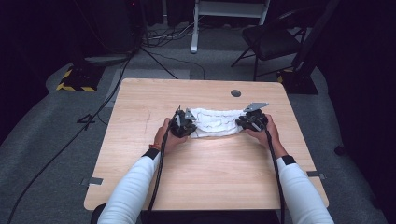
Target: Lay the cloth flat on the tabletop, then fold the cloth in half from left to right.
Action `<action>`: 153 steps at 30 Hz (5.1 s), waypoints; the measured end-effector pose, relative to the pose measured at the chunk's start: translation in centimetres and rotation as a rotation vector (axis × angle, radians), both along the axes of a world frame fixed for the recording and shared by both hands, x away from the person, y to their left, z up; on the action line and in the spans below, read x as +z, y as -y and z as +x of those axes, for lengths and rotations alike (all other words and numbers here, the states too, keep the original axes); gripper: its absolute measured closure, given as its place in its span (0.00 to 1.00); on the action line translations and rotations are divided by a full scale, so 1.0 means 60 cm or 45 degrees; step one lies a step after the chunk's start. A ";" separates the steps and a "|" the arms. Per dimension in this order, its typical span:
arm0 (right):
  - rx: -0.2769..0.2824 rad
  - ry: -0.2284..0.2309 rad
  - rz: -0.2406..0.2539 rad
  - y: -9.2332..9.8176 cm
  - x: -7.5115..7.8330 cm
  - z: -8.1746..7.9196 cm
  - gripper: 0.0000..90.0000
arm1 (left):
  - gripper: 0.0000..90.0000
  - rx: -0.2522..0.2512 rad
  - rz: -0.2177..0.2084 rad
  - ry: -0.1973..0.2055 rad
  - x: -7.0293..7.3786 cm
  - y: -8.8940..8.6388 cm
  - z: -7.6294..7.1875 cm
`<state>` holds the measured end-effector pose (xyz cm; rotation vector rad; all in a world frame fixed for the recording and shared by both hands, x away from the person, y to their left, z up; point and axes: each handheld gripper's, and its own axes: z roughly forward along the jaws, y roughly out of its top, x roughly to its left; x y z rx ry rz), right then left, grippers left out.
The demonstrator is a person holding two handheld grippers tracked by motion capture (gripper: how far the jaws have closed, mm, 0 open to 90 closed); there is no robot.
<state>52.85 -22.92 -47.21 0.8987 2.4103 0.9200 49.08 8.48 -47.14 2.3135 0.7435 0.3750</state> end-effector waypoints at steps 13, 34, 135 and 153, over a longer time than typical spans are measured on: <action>0.015 0.048 -0.023 0.018 0.023 -0.009 0.88 | 0.97 0.009 -0.078 0.046 0.030 -0.023 -0.005; -0.014 -0.127 0.055 0.020 -0.022 0.028 0.82 | 0.98 0.090 -0.047 0.005 0.008 -0.055 0.017; 0.668 -0.026 0.046 -0.172 -0.010 -0.281 0.51 | 0.23 0.184 -0.124 0.005 -0.002 0.019 0.059; 0.775 0.009 -0.026 -0.241 -0.034 -0.302 0.58 | 0.22 0.326 -0.118 -0.055 -0.036 0.027 0.105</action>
